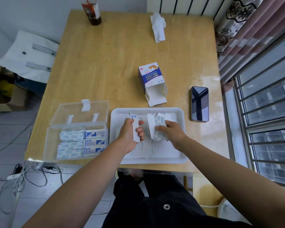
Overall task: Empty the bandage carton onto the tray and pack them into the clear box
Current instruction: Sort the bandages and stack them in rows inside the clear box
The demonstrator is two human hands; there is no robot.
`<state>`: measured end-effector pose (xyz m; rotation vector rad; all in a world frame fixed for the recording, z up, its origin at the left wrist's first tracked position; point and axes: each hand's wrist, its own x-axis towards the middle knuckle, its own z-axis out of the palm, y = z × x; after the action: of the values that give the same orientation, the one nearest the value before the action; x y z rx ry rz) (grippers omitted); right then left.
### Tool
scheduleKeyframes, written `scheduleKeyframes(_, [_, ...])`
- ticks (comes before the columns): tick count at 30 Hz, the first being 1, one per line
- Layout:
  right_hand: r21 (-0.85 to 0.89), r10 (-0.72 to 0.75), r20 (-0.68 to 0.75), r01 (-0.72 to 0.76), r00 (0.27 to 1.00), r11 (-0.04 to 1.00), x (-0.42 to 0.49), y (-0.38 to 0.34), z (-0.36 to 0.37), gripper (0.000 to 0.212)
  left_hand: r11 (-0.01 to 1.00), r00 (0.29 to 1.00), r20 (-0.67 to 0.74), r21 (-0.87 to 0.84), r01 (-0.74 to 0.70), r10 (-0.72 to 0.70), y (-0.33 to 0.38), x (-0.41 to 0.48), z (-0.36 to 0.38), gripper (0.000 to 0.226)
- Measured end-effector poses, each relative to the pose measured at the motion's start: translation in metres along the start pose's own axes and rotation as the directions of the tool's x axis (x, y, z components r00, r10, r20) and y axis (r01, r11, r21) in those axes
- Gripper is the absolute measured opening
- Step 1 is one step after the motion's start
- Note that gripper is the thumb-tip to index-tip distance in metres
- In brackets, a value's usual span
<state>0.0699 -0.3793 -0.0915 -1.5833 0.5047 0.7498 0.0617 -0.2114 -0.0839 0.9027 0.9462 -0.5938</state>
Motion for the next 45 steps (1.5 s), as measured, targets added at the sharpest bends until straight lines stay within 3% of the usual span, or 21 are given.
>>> scheduleKeyframes(4, [0.058, -0.004, 0.005, 0.004, 1.0, 0.998, 0.002, 0.0, 0.0, 0.01, 0.991, 1.0, -0.002, 0.129, -0.03, 0.031, -0.001, 0.003, -0.001, 0.012])
scheduleKeyframes(8, [0.184, -0.008, 0.116, -0.013, 0.993, 0.983, 0.001, -0.002, 0.001, 0.011, 0.955, 0.996, -0.019, 0.284, -0.084, 0.093, -0.006, 0.004, -0.001, 0.013])
scheduleKeyframes(11, [0.258, 0.019, 0.276, -0.093, 0.961, 0.962, -0.004, -0.006, 0.002, 0.017, 0.968, 0.982, -0.116, 0.222, -0.118, 0.147, -0.009, 0.006, 0.001, 0.011])
scheduleKeyframes(13, [0.188, 0.051, 0.329, -0.119, 0.943, 0.975, -0.007, -0.006, 0.004, 0.012, 0.973, 0.977, -0.139, 0.188, -0.131, 0.159, -0.01, 0.007, 0.004, 0.006])
scheduleKeyframes(16, [0.057, 0.097, 0.275, -0.117, 0.956, 0.991, -0.005, -0.003, 0.011, 0.009, 0.972, 0.966, -0.187, 0.185, -0.147, 0.181, -0.011, 0.005, 0.008, 0.012])
scheduleKeyframes(20, [0.105, 0.108, 0.152, -0.124, 0.982, 0.987, -0.001, -0.003, 0.01, 0.024, 0.94, 0.919, -0.252, 0.237, -0.246, 0.304, -0.009, 0.004, 0.006, 0.009])
scheduleKeyframes(23, [0.203, 0.107, 0.164, -0.139, 0.981, 0.969, -0.001, -0.003, 0.003, 0.021, 0.935, 0.935, -0.197, 0.261, -0.239, 0.294, -0.007, 0.002, 0.004, 0.01])
scheduleKeyframes(29, [0.362, 0.147, 0.261, -0.238, 0.954, 0.901, -0.008, -0.009, 0.0, 0.013, 0.984, 0.993, -0.037, 0.149, -0.102, 0.108, -0.005, -0.004, 0.008, 0.025])
scheduleKeyframes(33, [0.467, 0.158, 0.429, -0.368, 0.89, 0.804, -0.009, -0.01, -0.002, 0.023, 0.947, 0.985, -0.005, 0.275, -0.165, 0.173, -0.007, -0.006, 0.014, 0.032])
scheduleKeyframes(36, [0.474, 0.152, 0.472, -0.395, 0.869, 0.787, -0.008, -0.009, -0.002, 0.026, 0.92, 0.979, 0.076, 0.335, -0.202, 0.187, -0.007, -0.008, 0.017, 0.022])
scheduleKeyframes(38, [0.435, 0.172, 0.447, -0.382, 0.878, 0.815, -0.007, -0.009, -0.002, 0.024, 0.889, 0.966, 0.134, 0.377, -0.258, 0.223, -0.008, -0.01, 0.018, 0.018])
scheduleKeyframes(41, [0.237, 0.197, 0.321, -0.28, 0.926, 0.93, -0.004, -0.007, 0.001, 0.022, 0.858, 0.954, 0.175, 0.42, -0.296, 0.243, -0.008, -0.012, 0.018, 0.019])
scheduleKeyframes(45, [0.102, 0.154, 0.156, -0.171, 0.976, 0.98, 0.004, -0.004, 0.003, 0.016, 0.865, 0.967, 0.011, 0.445, -0.232, 0.254, -0.009, -0.004, 0.011, 0.013])
